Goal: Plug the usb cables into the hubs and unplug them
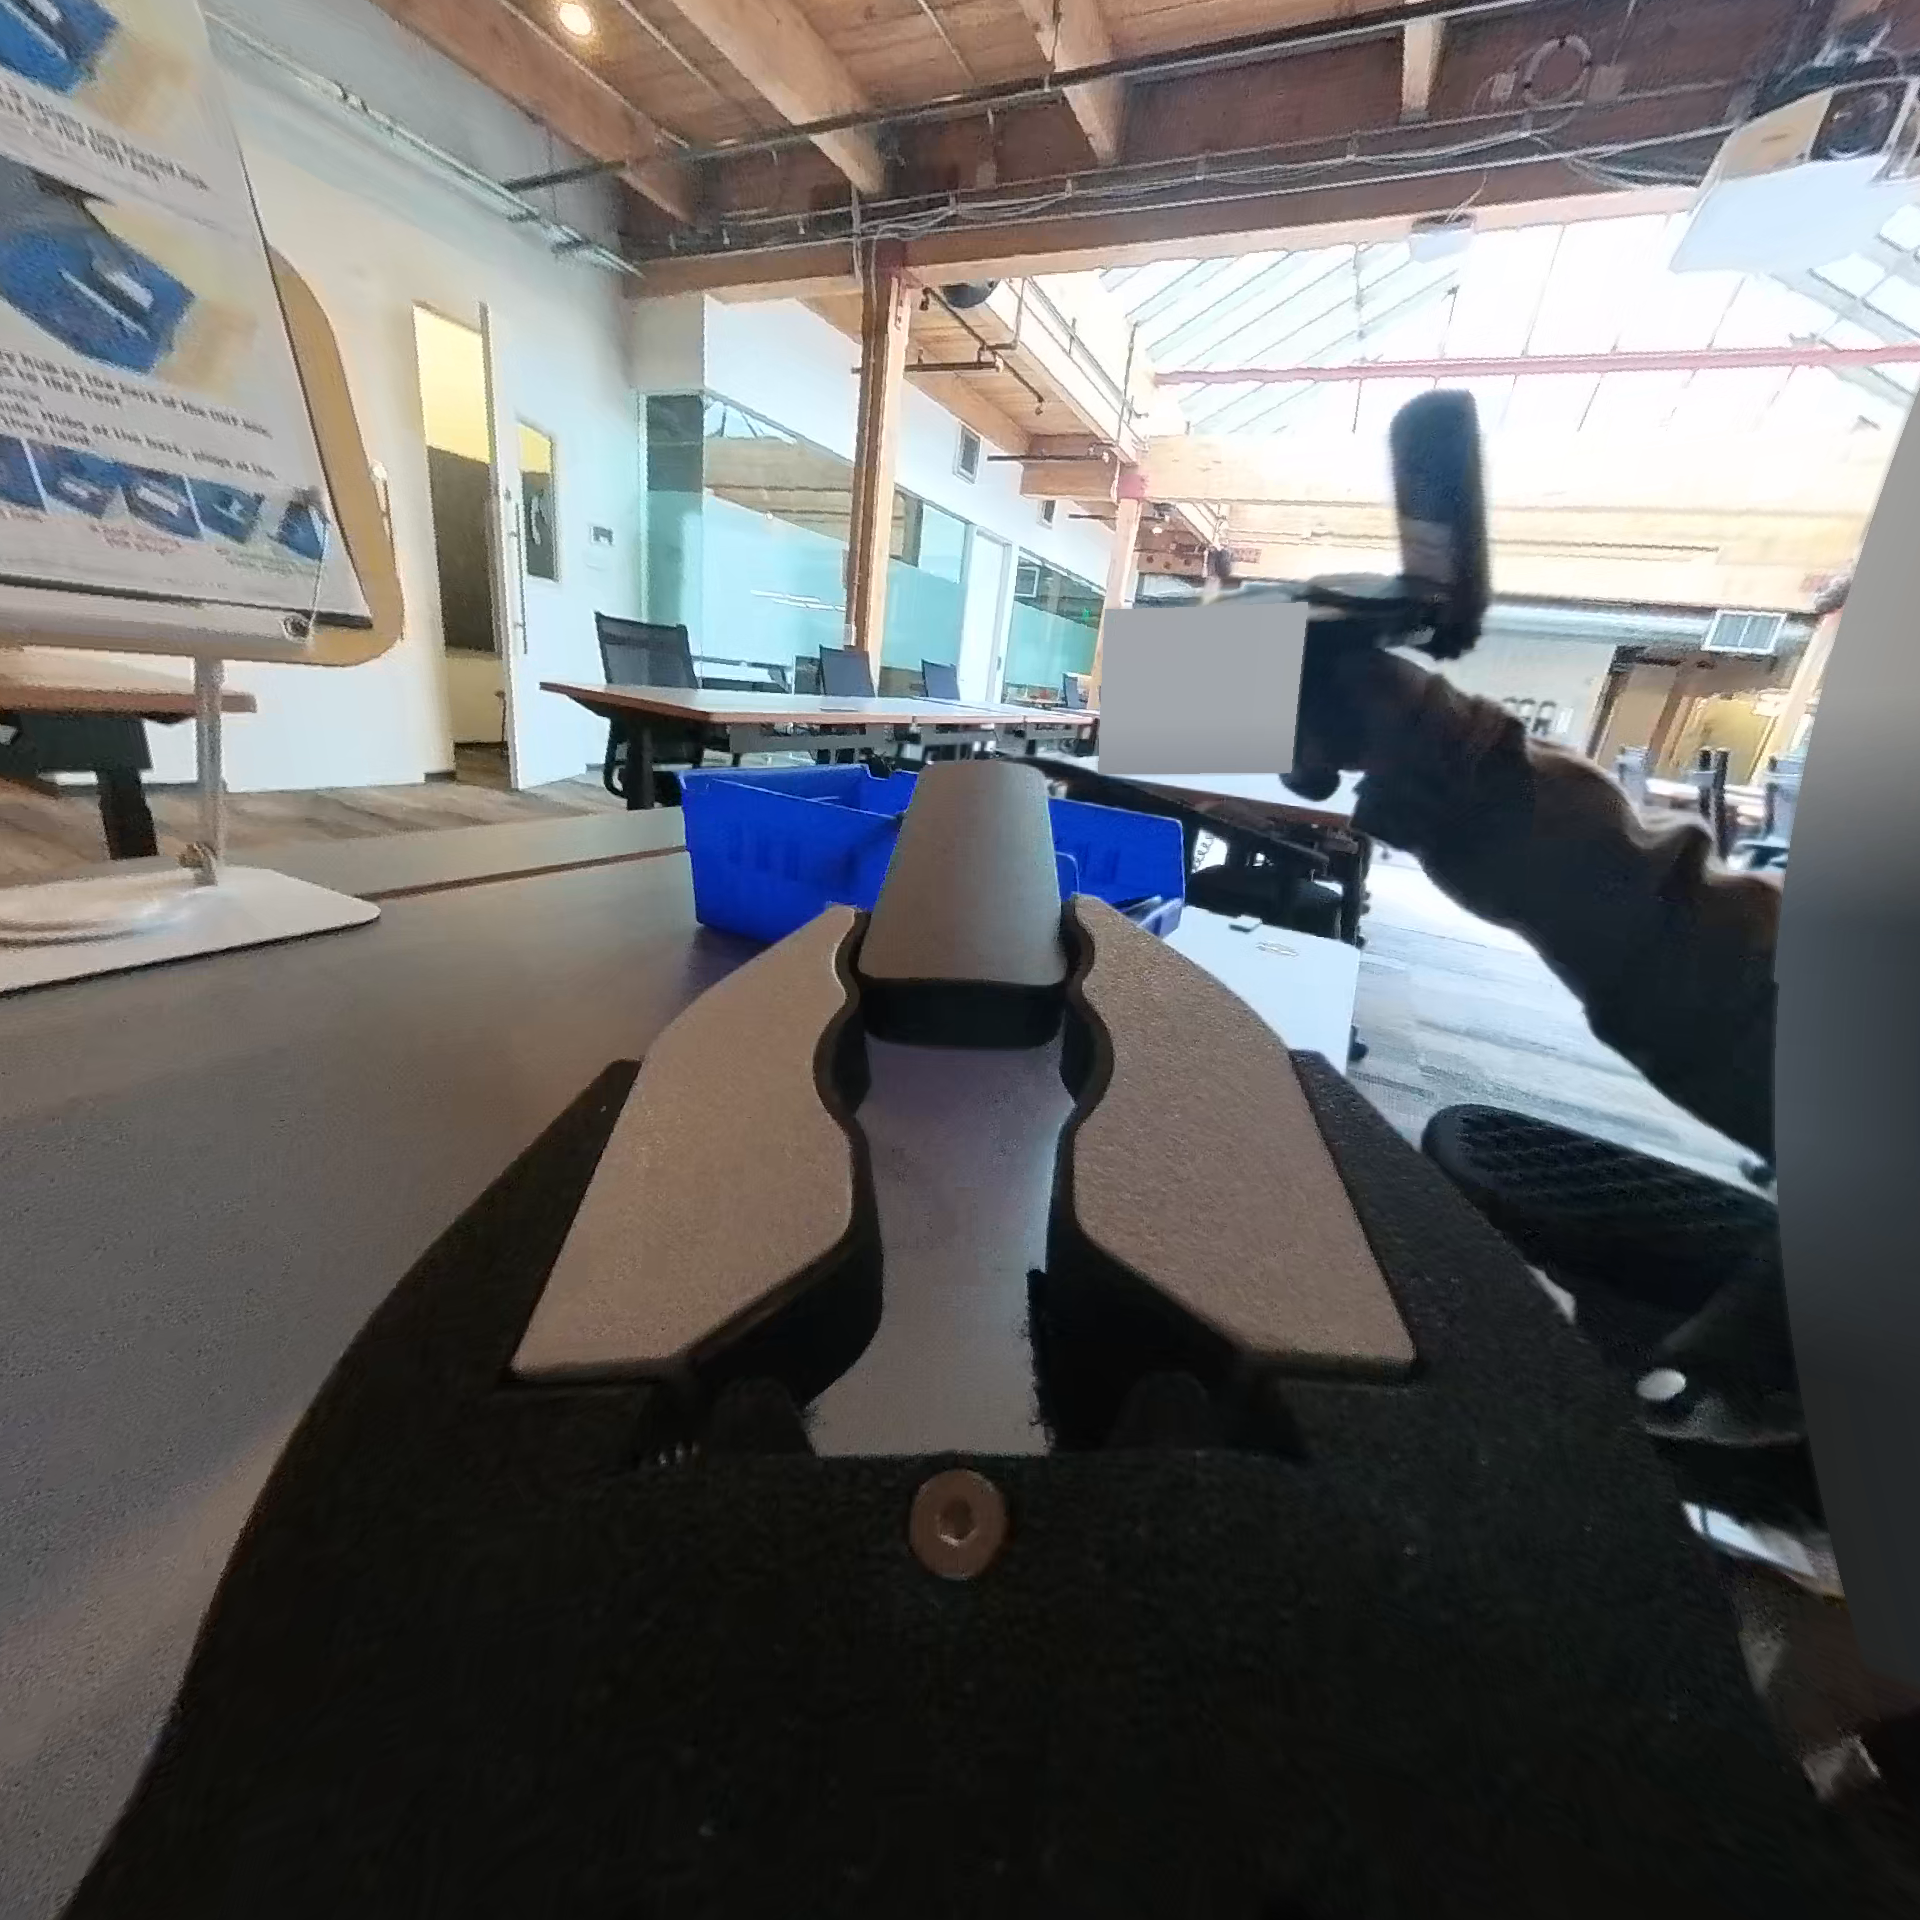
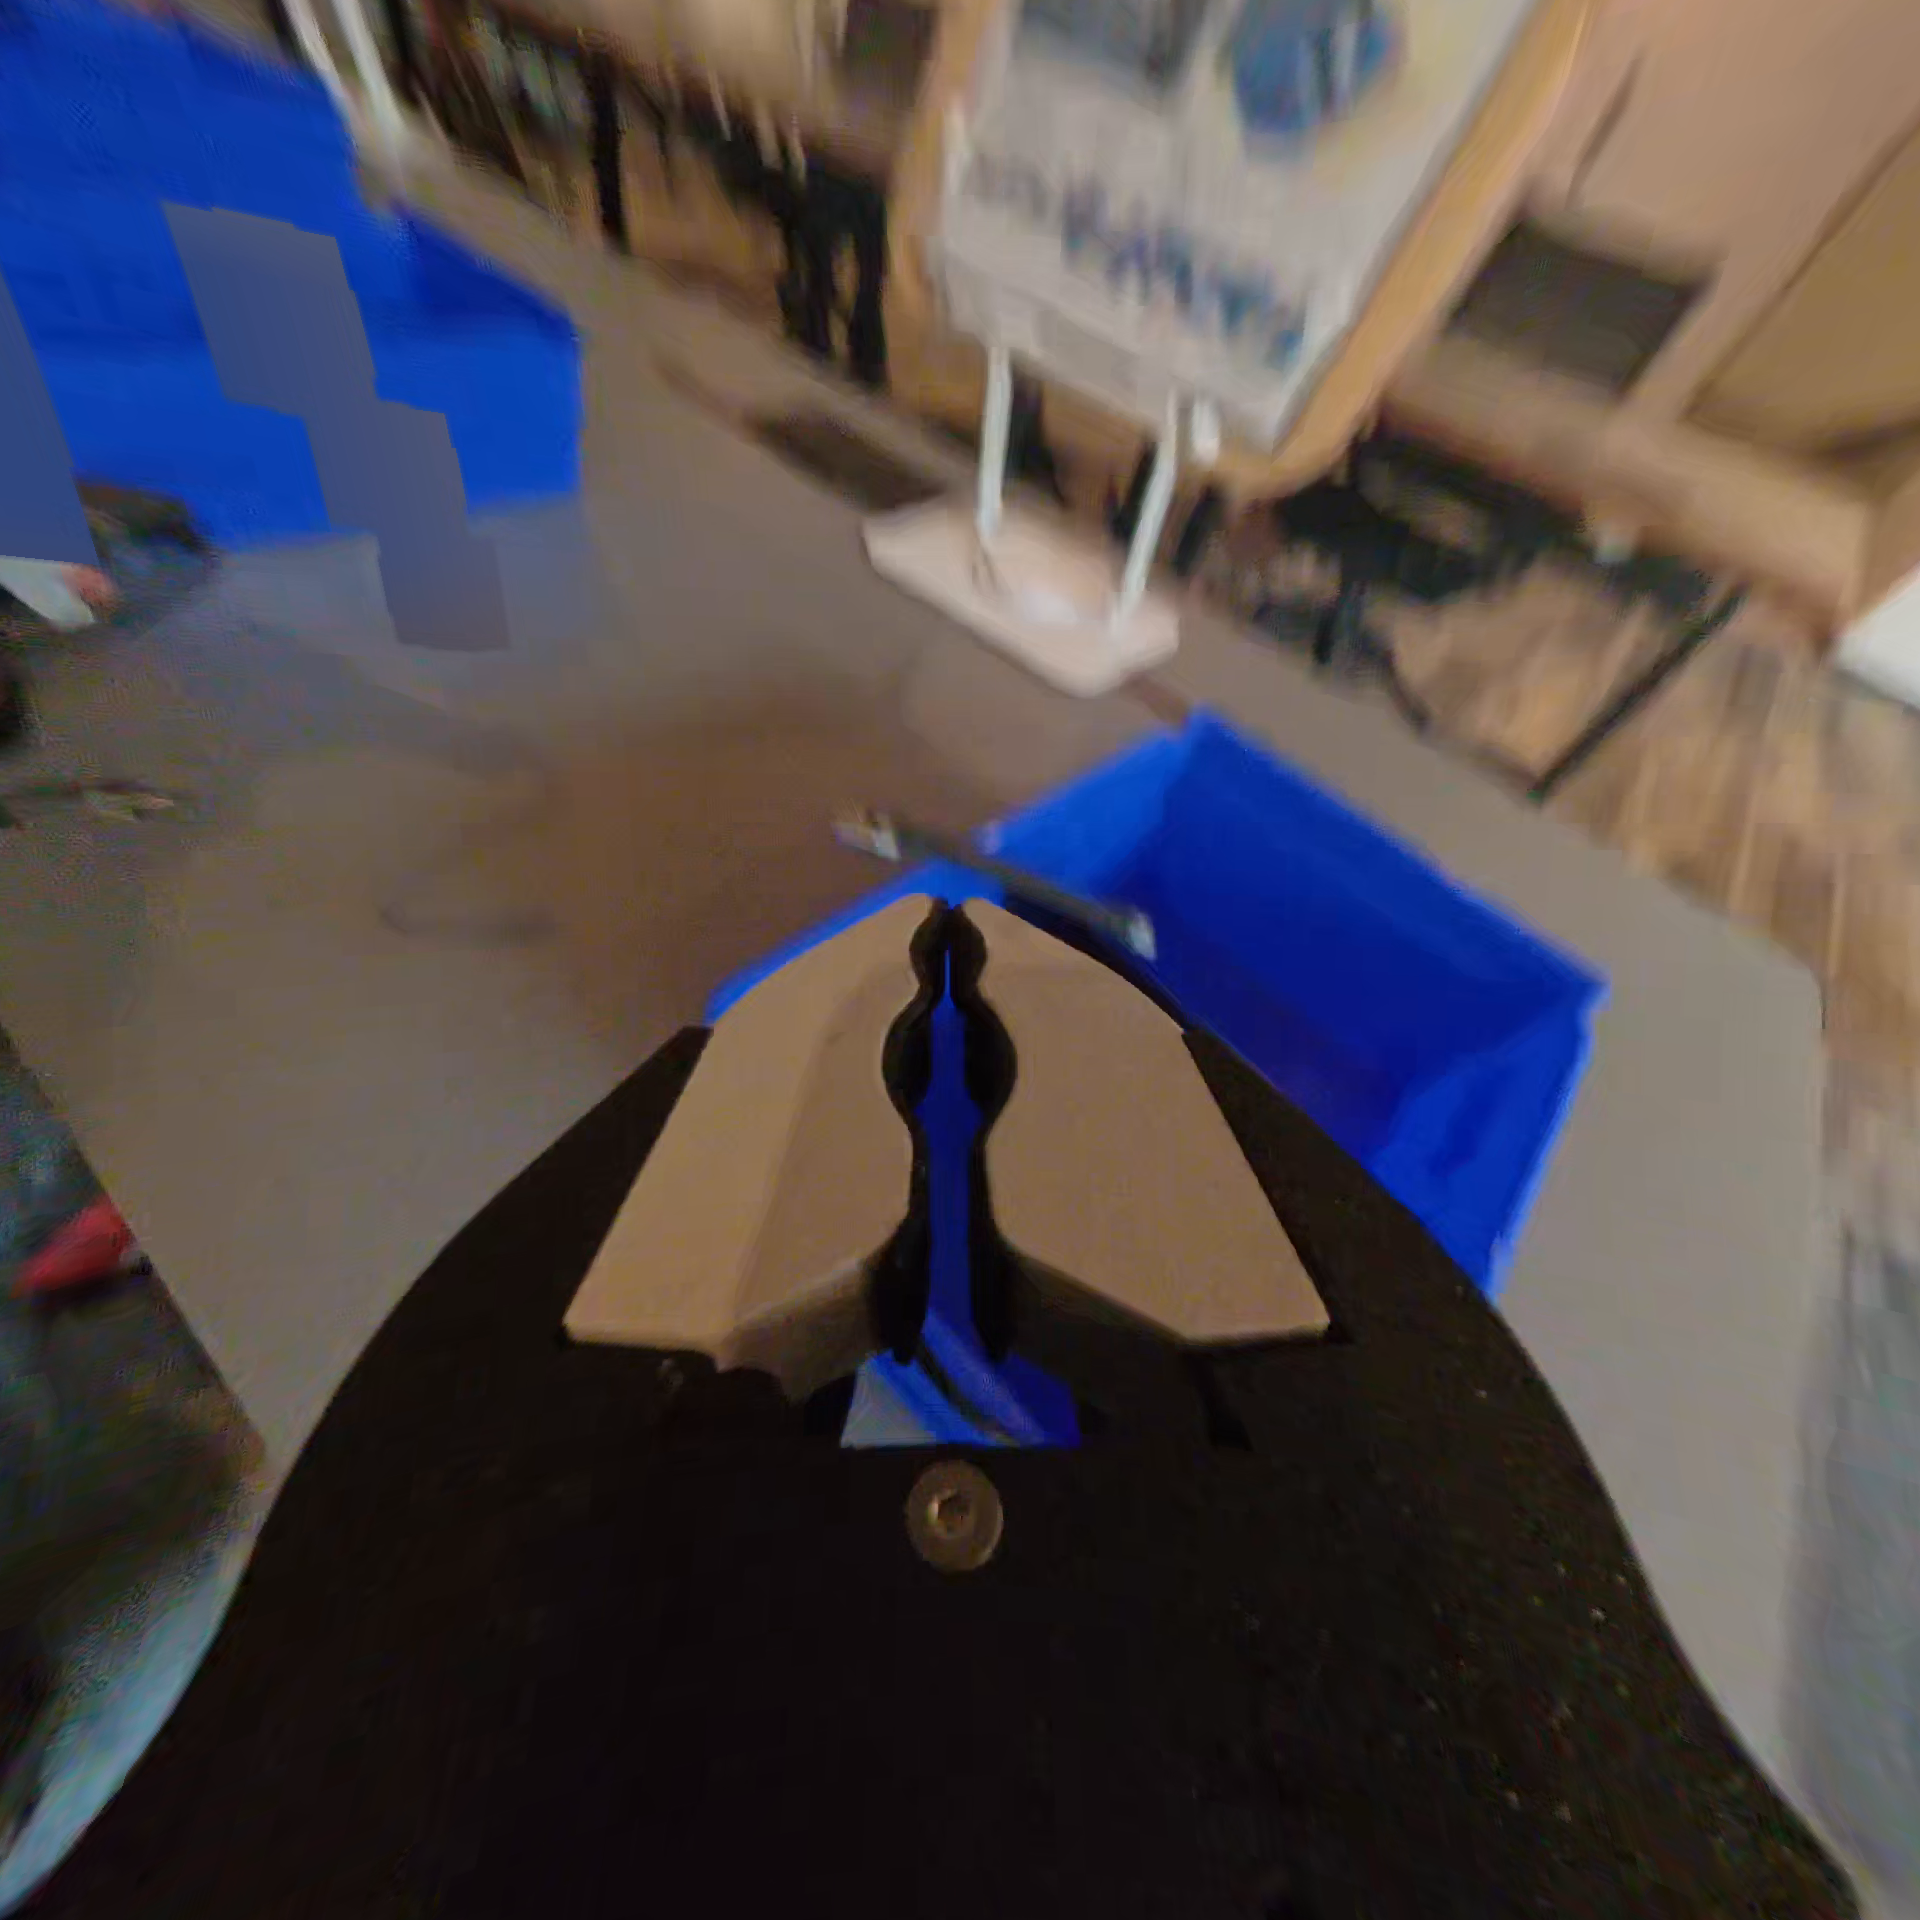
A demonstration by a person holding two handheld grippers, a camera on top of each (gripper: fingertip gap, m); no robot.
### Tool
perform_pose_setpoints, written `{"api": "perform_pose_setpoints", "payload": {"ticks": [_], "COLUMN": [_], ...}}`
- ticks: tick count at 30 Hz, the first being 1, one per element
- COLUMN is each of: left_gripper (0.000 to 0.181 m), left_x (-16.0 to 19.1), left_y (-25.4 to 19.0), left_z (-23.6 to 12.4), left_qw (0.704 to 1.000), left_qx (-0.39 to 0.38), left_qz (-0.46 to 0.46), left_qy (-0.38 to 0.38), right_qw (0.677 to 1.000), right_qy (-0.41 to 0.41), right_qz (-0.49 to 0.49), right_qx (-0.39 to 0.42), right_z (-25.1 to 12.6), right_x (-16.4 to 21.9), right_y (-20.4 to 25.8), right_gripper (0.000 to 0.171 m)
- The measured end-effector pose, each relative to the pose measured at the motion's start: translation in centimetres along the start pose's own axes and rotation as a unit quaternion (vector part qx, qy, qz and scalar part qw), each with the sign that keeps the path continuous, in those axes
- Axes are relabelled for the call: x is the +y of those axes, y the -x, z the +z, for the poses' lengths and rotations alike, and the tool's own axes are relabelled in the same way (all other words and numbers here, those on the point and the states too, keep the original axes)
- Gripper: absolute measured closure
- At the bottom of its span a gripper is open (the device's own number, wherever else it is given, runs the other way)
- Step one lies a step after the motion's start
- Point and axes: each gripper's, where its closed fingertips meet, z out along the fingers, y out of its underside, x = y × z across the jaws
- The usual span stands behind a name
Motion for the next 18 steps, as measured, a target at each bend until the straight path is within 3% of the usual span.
{"api": "perform_pose_setpoints", "payload": {"ticks": [2,5,9,10,13,18], "left_gripper": [0.147,0.147,0.147,0.147,0.147,0.148], "left_x": [0.2,0.8,1.4,1.6,2.1,2.0], "left_y": [-0.3,0.0,0.7,0.8,1.2,1.8], "left_z": [-0.1,0.1,0.6,0.7,0.8,0.7], "left_qw": [1.000,1.000,1.000,1.000,1.000,1.000], "left_qx": [0.014,0.016,0.008,0.009,0.002,0.000], "left_qz": [0.008,0.006,0.004,0.001,-0.003,-0.016], "left_qy": [-0.005,-0.001,0.008,0.012,0.017,0.010], "right_qw": [0.993,0.970,0.928,0.919,0.913,0.894], "right_qy": [0.116,0.223,0.361,0.385,0.380,0.240], "right_qz": [-0.019,-0.093,-0.084,-0.077,-0.127,-0.326], "right_qx": [0.004,0.003,-0.022,-0.034,-0.082,-0.194], "right_z": [0.8,1.9,2.8,3.1,5.4,10.6], "right_x": [3.3,6.9,11.2,12.0,12.0,7.9], "right_y": [-1.7,-3.7,-6.1,-6.5,-6.2,-2.6], "right_gripper": [0.171,0.171,0.171,0.152,0.138,0.131]}}
